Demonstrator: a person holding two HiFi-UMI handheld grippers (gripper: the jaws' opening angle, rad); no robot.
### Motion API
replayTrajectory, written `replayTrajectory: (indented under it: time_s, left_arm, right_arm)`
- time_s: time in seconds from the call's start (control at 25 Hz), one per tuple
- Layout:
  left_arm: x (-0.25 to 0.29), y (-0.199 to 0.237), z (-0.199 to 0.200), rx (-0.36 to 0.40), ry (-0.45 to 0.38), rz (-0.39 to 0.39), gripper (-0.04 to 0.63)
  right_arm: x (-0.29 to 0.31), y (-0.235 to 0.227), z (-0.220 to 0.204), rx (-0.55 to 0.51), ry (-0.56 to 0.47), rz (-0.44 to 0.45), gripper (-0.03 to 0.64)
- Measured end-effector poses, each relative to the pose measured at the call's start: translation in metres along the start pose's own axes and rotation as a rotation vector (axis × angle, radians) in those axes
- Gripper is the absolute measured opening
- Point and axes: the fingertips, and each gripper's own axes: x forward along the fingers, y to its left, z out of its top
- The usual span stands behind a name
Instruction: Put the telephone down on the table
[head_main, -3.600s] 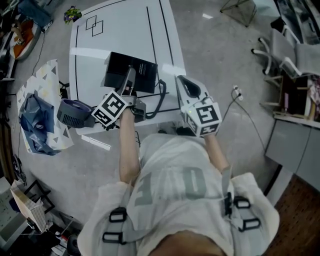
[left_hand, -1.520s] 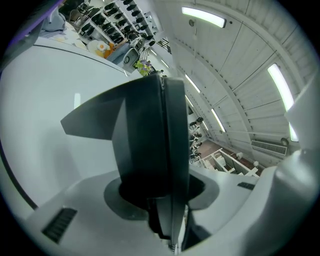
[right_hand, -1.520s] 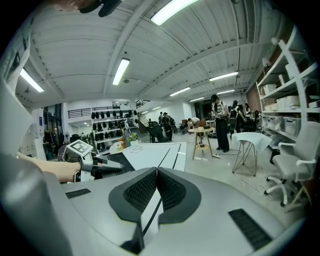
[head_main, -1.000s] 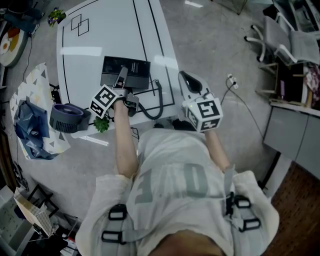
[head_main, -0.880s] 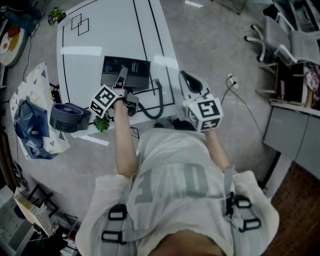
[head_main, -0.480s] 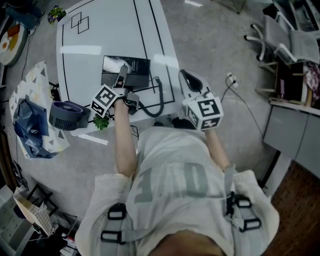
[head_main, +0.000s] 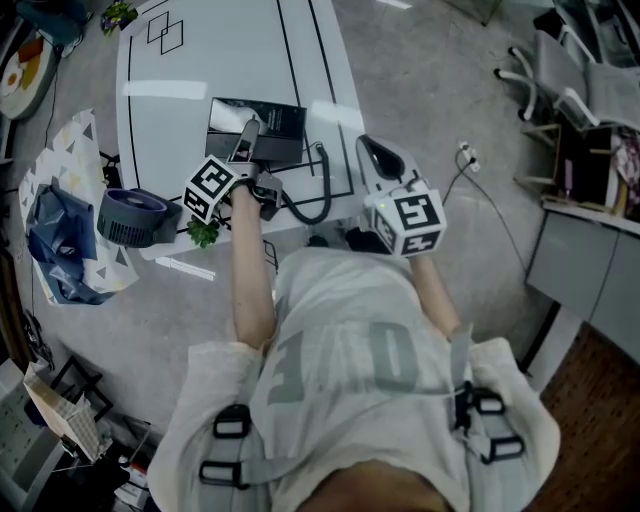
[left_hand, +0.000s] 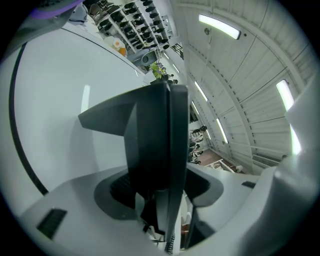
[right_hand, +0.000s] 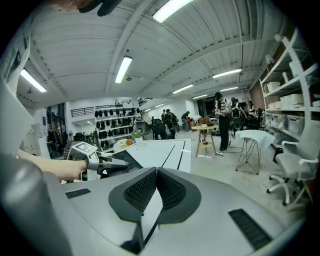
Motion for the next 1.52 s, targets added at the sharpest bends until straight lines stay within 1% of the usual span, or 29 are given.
replayTrajectory:
  time_s: [0.16, 0.44, 0.8, 1.04, 1.16, 1.28, 1.4, 1.52]
  left_arm:
    - [-0.006, 0.003, -0.001, -0.006, -0.025, 0.017, 0.25]
    - [-0.018, 0.007, -0.006, -0.01, -0.034, 0.037, 0.261]
    - [-0.038, 0.01, -0.031, -0.031, -0.015, 0.072, 0.262]
    - [-0.06, 0.012, -0.026, -0.007, -0.06, 0.1, 0.262]
    - [-0.073, 0.004, -0.006, 0.049, -0.125, 0.117, 0.262]
    - [-0.091, -0.016, 0.023, 0.143, -0.226, 0.129, 0.262]
    - [-0.111, -0.048, 0.047, 0.301, -0.304, 0.123, 0.262]
    - [-0.128, -0.081, 0.062, 0.504, -0.367, 0.121, 0.261]
  right_arm:
    - [-0.001, 0.005, -0.003, 0.001, 0.003, 0.01, 0.008]
    - [-0.004, 0.009, -0.005, 0.006, 0.004, 0.027, 0.008]
    - [-0.006, 0.021, -0.001, 0.008, -0.008, 0.07, 0.008]
    - [-0.003, 0.031, 0.005, -0.006, -0.025, 0.103, 0.008]
    - [-0.001, 0.033, 0.013, -0.024, -0.044, 0.111, 0.008]
    - [0.003, 0.035, 0.022, -0.058, -0.062, 0.114, 0.009]
    - [0.005, 0.04, 0.034, -0.077, -0.086, 0.126, 0.008]
    - [0.006, 0.044, 0.047, -0.09, -0.115, 0.139, 0.008]
